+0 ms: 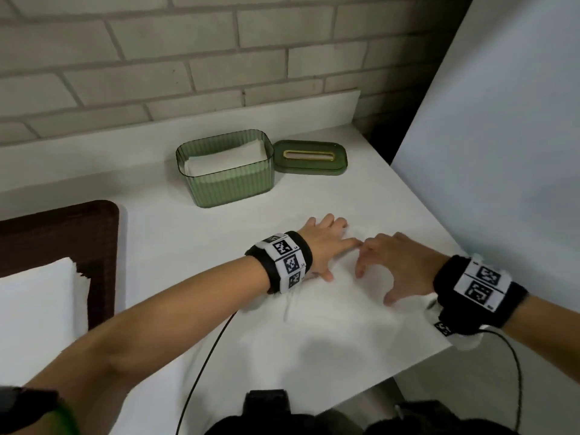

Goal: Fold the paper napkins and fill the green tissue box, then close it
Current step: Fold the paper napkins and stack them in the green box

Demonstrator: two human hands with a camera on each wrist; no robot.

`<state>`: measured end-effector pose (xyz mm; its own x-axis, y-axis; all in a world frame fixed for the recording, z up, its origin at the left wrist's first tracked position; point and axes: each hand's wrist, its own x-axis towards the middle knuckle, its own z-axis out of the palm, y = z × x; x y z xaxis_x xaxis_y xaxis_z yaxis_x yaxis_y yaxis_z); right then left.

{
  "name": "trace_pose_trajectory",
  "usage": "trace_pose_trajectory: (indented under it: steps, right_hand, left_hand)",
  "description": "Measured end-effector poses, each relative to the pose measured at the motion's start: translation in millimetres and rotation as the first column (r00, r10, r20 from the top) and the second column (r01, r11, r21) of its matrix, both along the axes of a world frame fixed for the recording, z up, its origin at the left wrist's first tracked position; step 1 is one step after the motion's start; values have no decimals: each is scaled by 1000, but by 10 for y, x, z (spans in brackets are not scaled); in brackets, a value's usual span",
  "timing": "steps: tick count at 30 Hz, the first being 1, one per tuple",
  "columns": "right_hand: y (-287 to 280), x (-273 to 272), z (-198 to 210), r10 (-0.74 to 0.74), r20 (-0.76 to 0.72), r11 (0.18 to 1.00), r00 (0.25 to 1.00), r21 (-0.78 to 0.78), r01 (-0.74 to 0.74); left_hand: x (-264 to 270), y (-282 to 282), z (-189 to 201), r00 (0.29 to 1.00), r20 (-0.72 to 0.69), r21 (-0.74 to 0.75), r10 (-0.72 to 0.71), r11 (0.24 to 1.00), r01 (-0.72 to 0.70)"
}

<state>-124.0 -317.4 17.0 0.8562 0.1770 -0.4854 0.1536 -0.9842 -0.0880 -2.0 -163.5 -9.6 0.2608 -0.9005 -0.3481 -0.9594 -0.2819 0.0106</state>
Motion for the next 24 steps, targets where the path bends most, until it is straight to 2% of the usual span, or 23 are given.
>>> trace_pose_trajectory:
  steps: [6, 12, 14, 16, 18, 20, 22, 24]
  right_hand:
    - [-23, -165, -180, -61, 99, 998, 993, 2, 61]
    - [-29, -199, -162, 6, 119, 995, 993, -103, 7]
    - [-59, -211, -158, -38, 129, 998, 991, -34, 43]
    - [-96, -222, -98, -148, 128, 987, 981, 88, 137]
    - [-153, -239, 34, -301, 124, 922, 946, 291, 255]
    - [-177, -262, 189, -399, 119, 827, 909, 474, 300]
    - [-147, -245, 326, -420, 133, 774, 898, 568, 278]
    - [-83, -165, 426, -392, 150, 782, 908, 574, 243]
  left_hand:
    - [-102, -189, 49, 998, 48, 12, -46, 999, 46]
    - [-125, -197, 70, 997, 68, -10, -18, 1000, 19]
    - [-129, -166, 83, 999, 35, -38, 19, 999, -18]
    - [-108, -102, 99, 998, -25, -52, 60, 997, -61]
    - [-84, -15, 129, 986, -119, -108, 115, 986, -128]
    - [-54, 92, 185, 962, -206, -199, 179, 955, -220]
    - [5, 218, 245, 907, -335, -232, 254, 911, -341]
    - [91, 353, 291, 809, -515, -229, 283, 864, -448]
